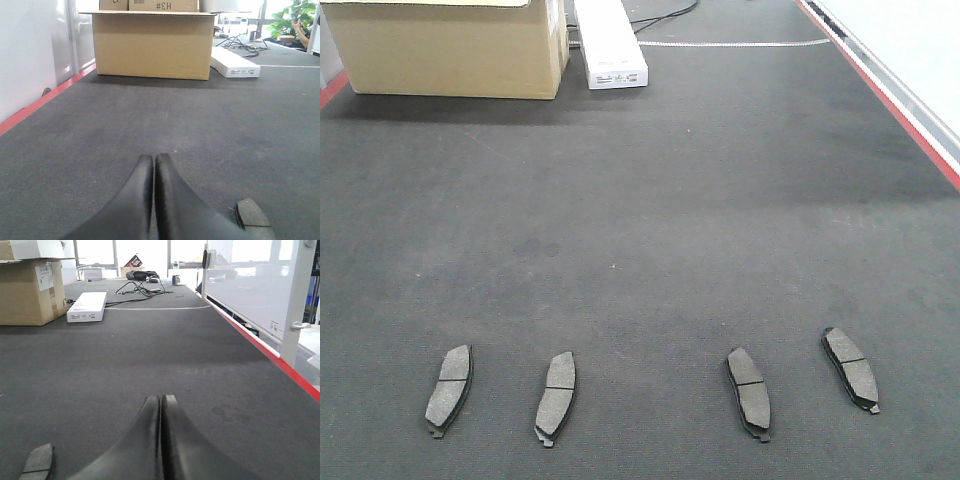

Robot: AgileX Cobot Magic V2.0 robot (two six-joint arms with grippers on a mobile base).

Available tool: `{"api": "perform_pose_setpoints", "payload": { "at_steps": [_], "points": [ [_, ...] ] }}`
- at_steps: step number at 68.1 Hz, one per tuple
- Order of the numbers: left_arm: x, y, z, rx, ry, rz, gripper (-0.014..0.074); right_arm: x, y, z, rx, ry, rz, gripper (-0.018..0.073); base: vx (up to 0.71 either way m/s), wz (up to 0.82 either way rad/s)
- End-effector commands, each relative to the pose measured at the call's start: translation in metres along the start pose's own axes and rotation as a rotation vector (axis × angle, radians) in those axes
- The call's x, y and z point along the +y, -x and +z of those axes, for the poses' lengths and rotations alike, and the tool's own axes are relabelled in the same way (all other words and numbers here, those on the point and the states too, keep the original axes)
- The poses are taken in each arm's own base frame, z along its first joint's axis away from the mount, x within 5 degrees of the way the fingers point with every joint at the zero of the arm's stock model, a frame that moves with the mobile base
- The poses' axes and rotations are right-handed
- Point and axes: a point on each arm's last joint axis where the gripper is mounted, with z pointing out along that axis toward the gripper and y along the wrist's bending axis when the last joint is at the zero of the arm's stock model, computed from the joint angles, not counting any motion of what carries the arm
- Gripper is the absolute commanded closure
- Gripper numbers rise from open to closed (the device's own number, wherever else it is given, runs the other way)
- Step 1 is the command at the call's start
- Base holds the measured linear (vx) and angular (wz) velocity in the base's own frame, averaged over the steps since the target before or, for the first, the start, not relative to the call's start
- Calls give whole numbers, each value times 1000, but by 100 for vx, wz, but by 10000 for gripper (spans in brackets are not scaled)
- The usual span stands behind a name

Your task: Move and align brake pads A on conveyor

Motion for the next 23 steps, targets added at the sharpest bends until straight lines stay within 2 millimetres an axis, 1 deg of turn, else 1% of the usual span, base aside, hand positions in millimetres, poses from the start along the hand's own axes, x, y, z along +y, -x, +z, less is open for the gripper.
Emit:
{"api": "perform_pose_setpoints", "payload": {
  "at_steps": [1, 23],
  "points": [
    [0, 1, 0, -64, 1, -13, 603, 1, 3, 0, -73, 3, -20, 571, 0, 0],
    [0, 1, 0, -64, 1, -13, 603, 1, 3, 0, -73, 3, -20, 571, 0, 0]
  ]
}}
